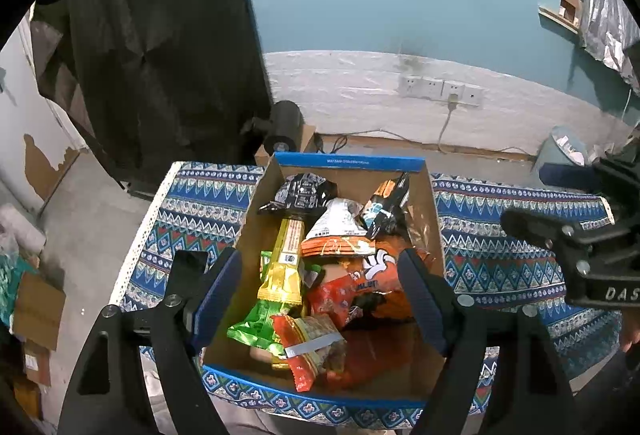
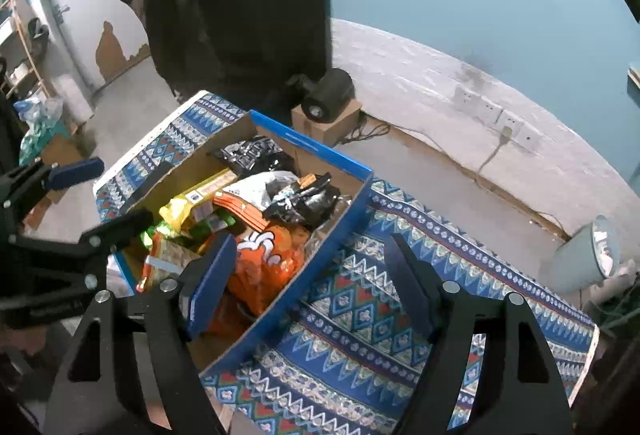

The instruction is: Organize snacks

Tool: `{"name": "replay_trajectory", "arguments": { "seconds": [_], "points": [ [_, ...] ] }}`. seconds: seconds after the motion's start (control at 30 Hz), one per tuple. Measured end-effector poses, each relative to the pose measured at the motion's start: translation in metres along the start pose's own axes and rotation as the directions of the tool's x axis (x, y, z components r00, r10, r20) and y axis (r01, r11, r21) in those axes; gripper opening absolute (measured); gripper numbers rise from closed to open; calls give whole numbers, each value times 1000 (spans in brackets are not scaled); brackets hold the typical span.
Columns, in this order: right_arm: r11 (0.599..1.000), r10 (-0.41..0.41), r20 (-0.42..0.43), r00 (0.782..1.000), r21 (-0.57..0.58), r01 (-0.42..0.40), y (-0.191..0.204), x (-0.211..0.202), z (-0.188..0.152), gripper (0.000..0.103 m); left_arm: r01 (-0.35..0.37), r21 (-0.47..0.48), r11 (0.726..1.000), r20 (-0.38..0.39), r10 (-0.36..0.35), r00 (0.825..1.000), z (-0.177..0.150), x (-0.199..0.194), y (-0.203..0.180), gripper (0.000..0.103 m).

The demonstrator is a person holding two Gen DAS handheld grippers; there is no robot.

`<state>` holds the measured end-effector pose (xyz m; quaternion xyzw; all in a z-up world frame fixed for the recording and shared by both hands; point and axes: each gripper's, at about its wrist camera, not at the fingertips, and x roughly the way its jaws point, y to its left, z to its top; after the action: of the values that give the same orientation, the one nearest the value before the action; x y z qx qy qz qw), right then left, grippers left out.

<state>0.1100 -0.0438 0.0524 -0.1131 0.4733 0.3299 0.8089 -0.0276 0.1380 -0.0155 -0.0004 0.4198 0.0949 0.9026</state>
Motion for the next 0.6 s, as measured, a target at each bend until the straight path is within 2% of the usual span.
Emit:
{"name": "replay_trajectory", "arguments": {
  "seconds": [0.03, 0.17, 0.33, 0.5, 0.6],
  "points": [
    [1000, 2, 3, 1000, 5, -2, -1, -3, -2, 77, -3, 2, 1000, 7, 2, 1000, 1, -2, -1, 87],
    [999, 3, 5, 1000, 31, -4, -9, -11, -14, 77, 0, 9, 1000, 31, 0, 1000, 2, -10, -8, 87],
    [999, -40, 10, 999, 37, 40, -15, -16, -24, 77, -4, 34, 999, 26, 3, 1000, 1, -11, -17, 87],
    [997, -65, 15, 998, 46, 64, -22, -20, -31, 77, -31, 51, 998, 54, 29, 998, 3, -19, -22, 87],
    [995, -90, 25, 996, 39, 89, -25, -24, -33, 77, -34, 60, 998, 74, 30, 997, 4, -25, -26, 92]
  ]
}}
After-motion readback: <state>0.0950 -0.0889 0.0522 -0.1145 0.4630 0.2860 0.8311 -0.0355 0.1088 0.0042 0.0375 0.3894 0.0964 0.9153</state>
